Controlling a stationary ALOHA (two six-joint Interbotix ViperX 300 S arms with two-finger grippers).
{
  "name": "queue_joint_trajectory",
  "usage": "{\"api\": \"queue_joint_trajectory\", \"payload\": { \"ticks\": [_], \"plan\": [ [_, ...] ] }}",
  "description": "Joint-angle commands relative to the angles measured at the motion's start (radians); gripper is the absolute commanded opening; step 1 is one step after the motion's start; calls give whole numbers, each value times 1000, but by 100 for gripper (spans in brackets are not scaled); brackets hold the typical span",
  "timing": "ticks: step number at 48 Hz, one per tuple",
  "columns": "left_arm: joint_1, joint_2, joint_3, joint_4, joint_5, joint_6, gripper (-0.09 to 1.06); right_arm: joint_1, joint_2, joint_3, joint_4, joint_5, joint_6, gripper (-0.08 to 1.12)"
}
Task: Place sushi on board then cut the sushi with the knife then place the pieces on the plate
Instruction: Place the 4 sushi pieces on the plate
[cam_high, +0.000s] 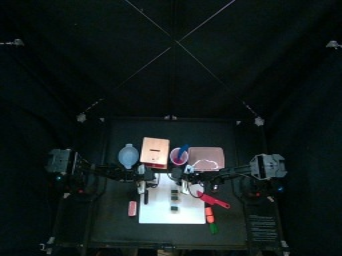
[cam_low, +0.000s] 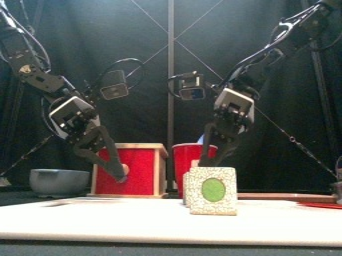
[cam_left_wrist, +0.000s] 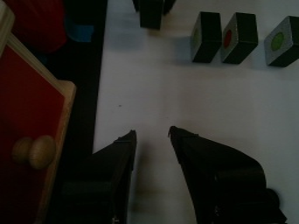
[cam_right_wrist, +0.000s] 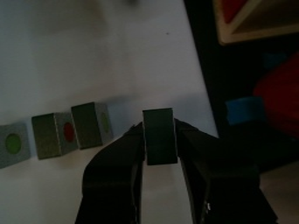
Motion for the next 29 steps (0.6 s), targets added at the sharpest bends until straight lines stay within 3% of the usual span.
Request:
{"api": "queue_joint_trajectory", "payload": {
  "ticks": [1, 14, 29],
  "plan": [
    [3, -5, -18, -2, -5, -2, 76, -29, -126, 25, 5, 46, 2, 57],
    [5, -3, -20, 0, -5, -2, 76, -129, -244, 112, 2, 101, 2, 57],
    [8, 9, -23, -2, -5, -2, 76, -318, -212, 176, 2, 66, 0, 57]
  ]
}}
